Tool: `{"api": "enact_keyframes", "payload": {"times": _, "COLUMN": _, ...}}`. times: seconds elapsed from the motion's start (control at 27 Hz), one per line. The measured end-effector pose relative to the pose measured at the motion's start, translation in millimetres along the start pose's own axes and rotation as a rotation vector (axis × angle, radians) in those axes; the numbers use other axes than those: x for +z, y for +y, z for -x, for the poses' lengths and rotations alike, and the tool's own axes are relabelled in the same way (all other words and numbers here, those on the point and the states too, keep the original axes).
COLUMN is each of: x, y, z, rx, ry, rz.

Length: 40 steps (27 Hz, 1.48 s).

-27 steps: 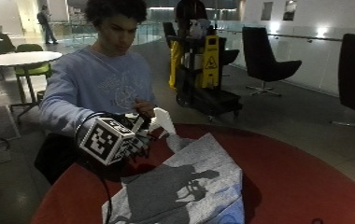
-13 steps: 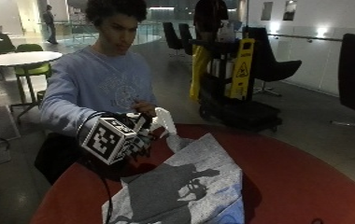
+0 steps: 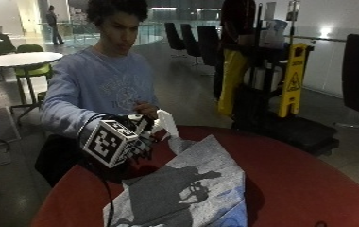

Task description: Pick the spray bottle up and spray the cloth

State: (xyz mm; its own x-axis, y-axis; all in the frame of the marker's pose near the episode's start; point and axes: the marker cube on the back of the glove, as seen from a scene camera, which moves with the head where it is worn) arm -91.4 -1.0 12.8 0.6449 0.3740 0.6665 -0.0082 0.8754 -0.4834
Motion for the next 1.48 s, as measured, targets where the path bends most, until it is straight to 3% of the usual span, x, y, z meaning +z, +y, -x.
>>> {"api": "enact_keyframes", "payload": {"times": 0.7, "x": 12.8, "y": -0.9, "z": 7.1, "rx": -0.065, "ry": 0.0, "rz": -0.032}}
{"api": "enact_keyframes", "payload": {"times": 1.07, "x": 58.0, "y": -4.0, "z": 46.0, "rx": -0.372, "ry": -0.072, "rz": -0.124}}
{"api": "enact_keyframes", "payload": {"times": 1.48, "x": 152.8, "y": -31.8, "z": 117.0, "rx": -0.762, "ry": -0.171, "rz": -0.164}}
